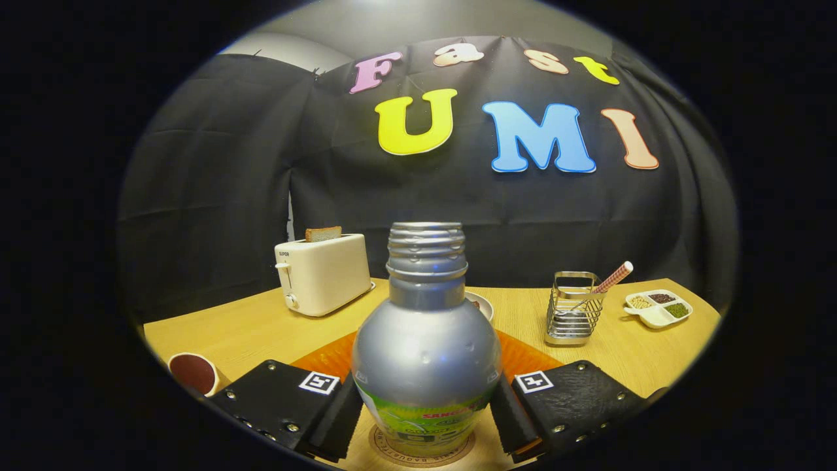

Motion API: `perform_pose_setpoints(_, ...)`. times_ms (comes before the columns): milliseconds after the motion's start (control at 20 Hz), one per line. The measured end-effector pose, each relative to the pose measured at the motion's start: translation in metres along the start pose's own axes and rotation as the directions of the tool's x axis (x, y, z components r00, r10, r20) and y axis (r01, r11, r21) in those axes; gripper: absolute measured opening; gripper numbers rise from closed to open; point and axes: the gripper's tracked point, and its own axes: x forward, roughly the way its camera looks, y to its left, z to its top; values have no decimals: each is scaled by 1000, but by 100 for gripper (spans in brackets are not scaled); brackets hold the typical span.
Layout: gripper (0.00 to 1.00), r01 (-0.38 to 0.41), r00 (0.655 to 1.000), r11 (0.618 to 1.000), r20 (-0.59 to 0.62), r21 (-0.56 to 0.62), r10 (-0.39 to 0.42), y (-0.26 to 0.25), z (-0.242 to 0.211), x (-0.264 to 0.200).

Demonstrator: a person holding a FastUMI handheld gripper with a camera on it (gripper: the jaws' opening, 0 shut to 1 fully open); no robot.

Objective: Take the bottle from table, then pour the juice into the cup, finally place the bottle on the coaster

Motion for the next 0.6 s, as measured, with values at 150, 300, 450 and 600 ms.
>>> perform_pose_setpoints(150, 83, 1, 1000, 1000, 3, -1, -1, 1, -2, 1)
perform_pose_setpoints(300, 83, 2, 1000, 1000, 15, -15, -2, 3, -4, -1)
perform_pose_setpoints(450, 83, 7, 999, 999, 35, -49, -5, 6, -3, -2)
perform_pose_setpoints(600, 83, 7, 998, 998, 57, -70, -3, 10, -2, -5)
